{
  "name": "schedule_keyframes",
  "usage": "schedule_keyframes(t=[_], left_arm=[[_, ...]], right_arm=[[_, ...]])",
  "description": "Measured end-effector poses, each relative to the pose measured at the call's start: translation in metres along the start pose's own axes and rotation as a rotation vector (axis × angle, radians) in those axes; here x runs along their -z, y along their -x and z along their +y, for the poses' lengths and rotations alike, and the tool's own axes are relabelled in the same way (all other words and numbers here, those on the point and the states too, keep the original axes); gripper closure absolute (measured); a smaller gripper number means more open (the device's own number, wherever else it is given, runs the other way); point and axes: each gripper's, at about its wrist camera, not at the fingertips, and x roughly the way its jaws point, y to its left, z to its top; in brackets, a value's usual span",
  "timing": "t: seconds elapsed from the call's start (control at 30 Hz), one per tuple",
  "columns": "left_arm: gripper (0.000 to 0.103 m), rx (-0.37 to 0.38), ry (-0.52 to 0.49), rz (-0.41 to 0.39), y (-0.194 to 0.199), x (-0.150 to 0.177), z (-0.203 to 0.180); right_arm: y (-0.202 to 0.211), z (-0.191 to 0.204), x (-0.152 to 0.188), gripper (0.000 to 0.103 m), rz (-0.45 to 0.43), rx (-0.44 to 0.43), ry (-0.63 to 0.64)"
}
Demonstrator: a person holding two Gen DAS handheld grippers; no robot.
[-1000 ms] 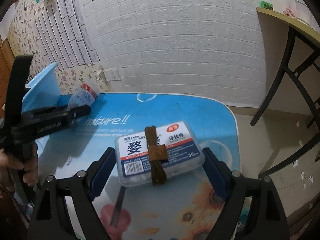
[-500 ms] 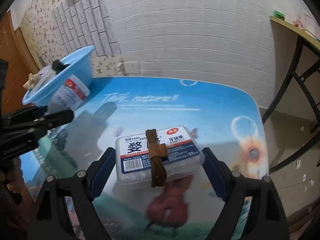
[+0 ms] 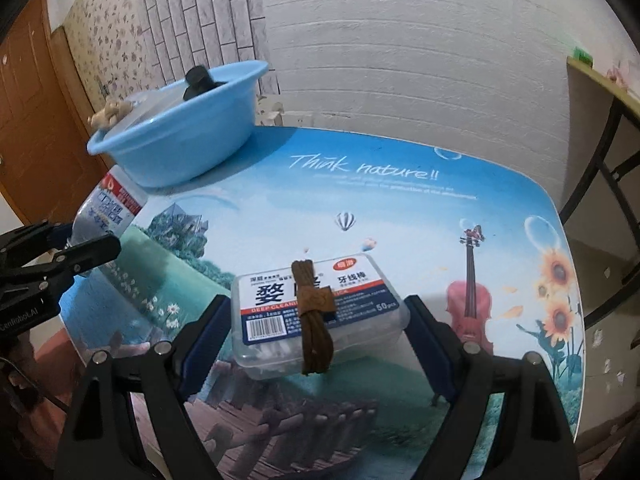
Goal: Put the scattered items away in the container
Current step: 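Grasp the glass bottle with the left tool while the right tool grasps the toothpick box, then carry the glass bottle and toothpick box over the basin with both tools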
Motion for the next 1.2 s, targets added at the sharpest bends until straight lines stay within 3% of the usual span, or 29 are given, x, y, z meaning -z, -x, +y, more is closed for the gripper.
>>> schedule_keyframes(t=[0.57, 1.2], left_arm=[[0.064, -0.072, 0.038, 0.052, -0.026, 0.012, 0.008], [0.062, -0.092, 0.000, 0.009, -0.041, 0.000, 0.004]], right_arm=[[-0.006, 0.012, 0.002, 0.016, -0.021, 0.048, -0.027], [-0.022, 0.017, 0.004, 0.015, 0.014, 0.060, 0.025]])
